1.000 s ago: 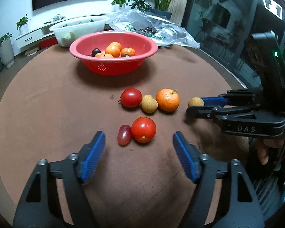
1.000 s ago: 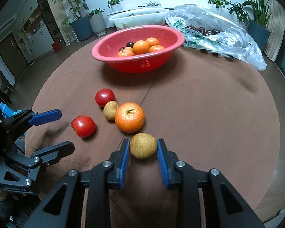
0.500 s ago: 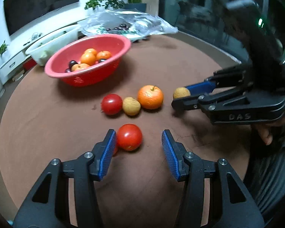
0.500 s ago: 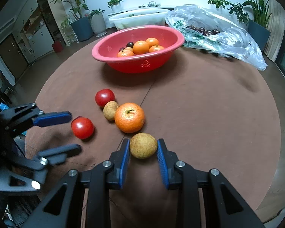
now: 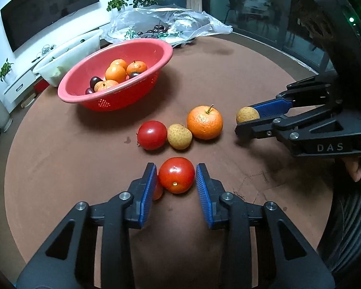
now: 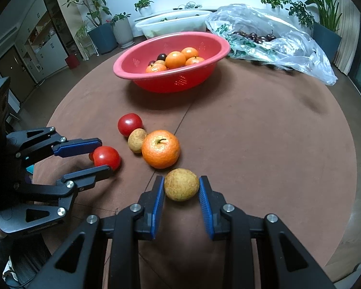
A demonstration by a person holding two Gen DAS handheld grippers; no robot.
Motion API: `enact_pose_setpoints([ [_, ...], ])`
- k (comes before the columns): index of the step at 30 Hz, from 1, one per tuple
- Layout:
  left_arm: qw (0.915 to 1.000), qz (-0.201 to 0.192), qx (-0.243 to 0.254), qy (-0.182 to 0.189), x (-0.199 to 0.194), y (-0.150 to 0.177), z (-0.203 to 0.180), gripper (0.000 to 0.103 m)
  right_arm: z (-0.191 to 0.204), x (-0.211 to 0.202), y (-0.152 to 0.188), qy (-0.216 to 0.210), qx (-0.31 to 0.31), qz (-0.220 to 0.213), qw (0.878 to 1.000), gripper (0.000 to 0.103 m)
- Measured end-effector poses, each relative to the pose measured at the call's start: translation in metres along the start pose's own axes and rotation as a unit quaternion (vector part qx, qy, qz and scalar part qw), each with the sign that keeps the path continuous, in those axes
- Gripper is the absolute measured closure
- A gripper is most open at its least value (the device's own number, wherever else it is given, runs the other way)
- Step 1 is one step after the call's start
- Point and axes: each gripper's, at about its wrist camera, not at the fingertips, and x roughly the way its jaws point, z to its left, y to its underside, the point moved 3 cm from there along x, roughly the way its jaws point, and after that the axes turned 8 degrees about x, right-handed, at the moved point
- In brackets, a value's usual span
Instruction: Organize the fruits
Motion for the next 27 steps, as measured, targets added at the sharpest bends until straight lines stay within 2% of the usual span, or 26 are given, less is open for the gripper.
enact_pose_setpoints([
  [13,0.9997,-0.012,-0.017,0.014,-0.004,0.005,0.003,0.074,0.000,-0.006,-0.002,0.000,0.004,-0.011,1.000,0.071],
  [22,0.9966,-0.048,-0.065,0.019,-0.031,0.000,0.022,0.074,0.001,-0.020,-0.010,-0.005,0.006,-0.030,1.000,0.071],
  [27,0.9932,-0.076,-0.088,0.006,-0.049,-0.019,0.051,0.074,0.002,-0.036,-0.034,-0.017,0.007,-0.049,0.999,0.071],
])
